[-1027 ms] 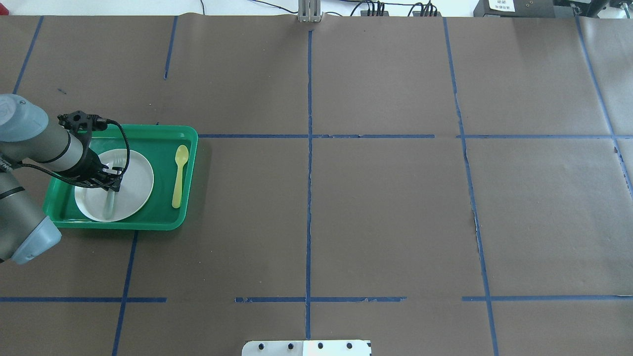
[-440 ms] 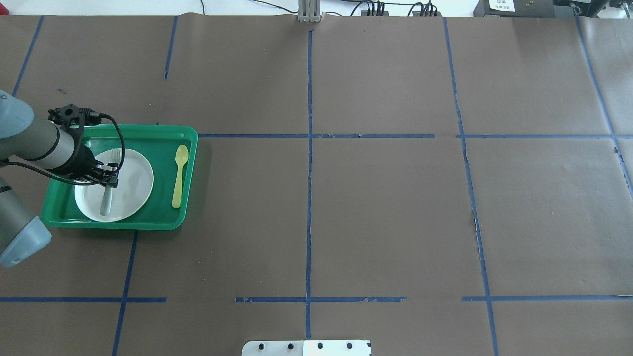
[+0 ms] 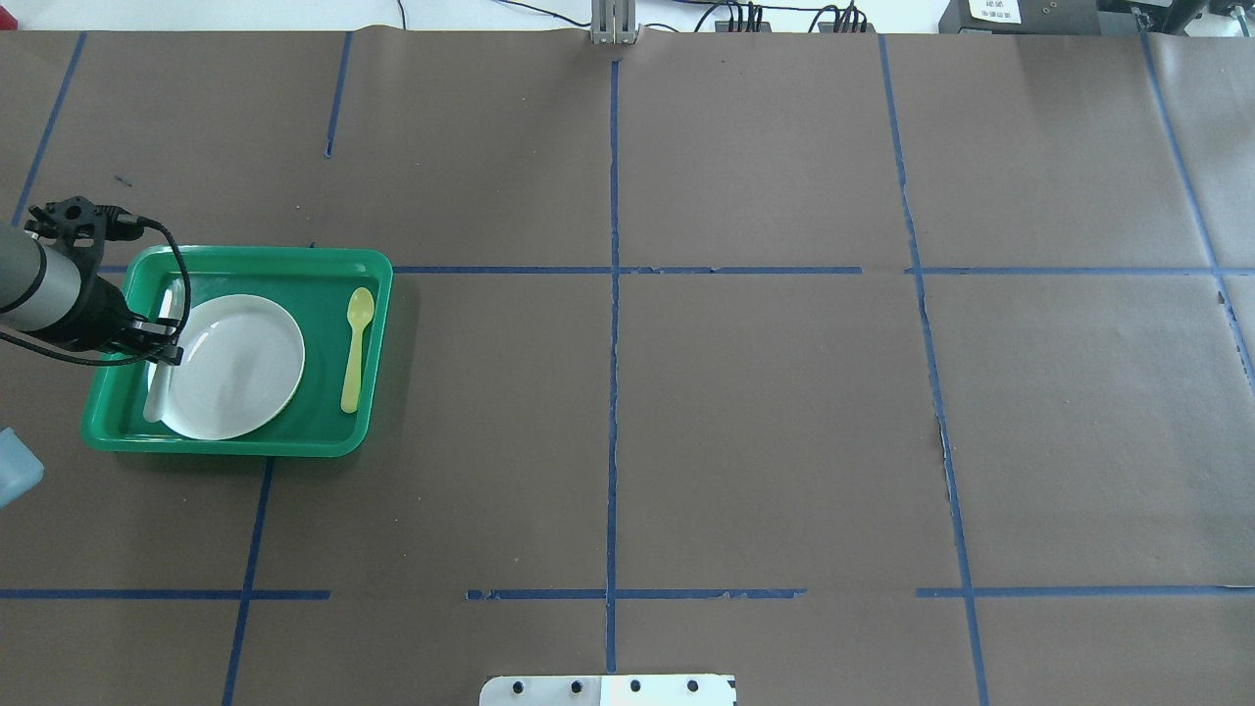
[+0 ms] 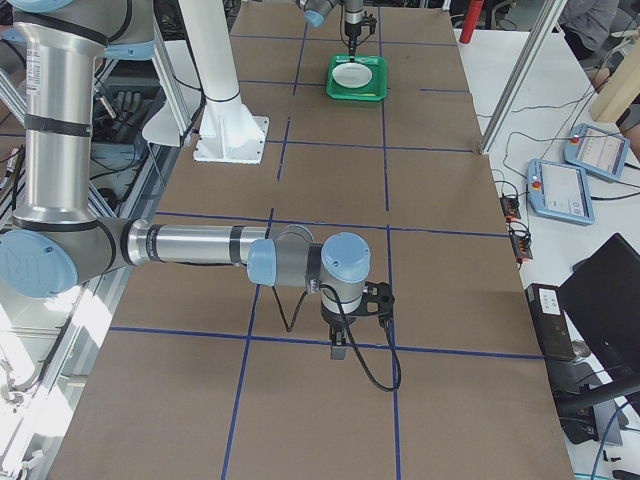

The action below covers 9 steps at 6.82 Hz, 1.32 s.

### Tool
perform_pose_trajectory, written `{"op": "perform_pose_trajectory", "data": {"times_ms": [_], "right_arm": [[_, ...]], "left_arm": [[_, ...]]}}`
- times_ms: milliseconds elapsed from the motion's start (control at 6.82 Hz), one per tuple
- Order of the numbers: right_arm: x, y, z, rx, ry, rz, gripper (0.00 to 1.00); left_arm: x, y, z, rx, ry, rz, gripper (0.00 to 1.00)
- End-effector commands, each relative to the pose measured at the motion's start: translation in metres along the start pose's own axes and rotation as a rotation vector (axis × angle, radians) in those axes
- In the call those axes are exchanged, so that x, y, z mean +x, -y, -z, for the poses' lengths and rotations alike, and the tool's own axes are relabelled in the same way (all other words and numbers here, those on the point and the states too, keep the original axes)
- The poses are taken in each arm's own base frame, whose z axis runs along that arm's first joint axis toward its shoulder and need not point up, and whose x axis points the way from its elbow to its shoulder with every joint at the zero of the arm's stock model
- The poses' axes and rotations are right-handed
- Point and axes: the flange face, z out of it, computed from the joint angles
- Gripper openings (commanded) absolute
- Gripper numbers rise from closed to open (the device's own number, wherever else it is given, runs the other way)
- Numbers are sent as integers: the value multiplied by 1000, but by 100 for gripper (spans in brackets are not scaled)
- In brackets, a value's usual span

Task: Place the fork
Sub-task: 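Lift the fork and carry it off the plate toward the tray edge, then lower the fork onto the tray beside the plate and release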

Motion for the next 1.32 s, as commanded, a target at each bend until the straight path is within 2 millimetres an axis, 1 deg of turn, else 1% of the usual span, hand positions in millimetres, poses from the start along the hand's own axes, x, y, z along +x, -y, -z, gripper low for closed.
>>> {"op": "perform_pose_trajectory", "data": {"times_ms": [0,147,880,1027,1173], "right_arm": [[0,0,0,0,0,-1,100],[0,0,0,0,0,0,100],[0,0,0,0,0,0,100],[0,0,0,0,0,-1,100],[0,0,0,0,0,0,100]], "left_arm": [[-31,5,-11,8,17,-14,0],[-37,5,-17,1,24,-7,0],[-44,4,-24,-7,32,1,0],[-44,4,-24,-9,31,-1,5],[-44,4,-26,-11,32,-2,87]]}}
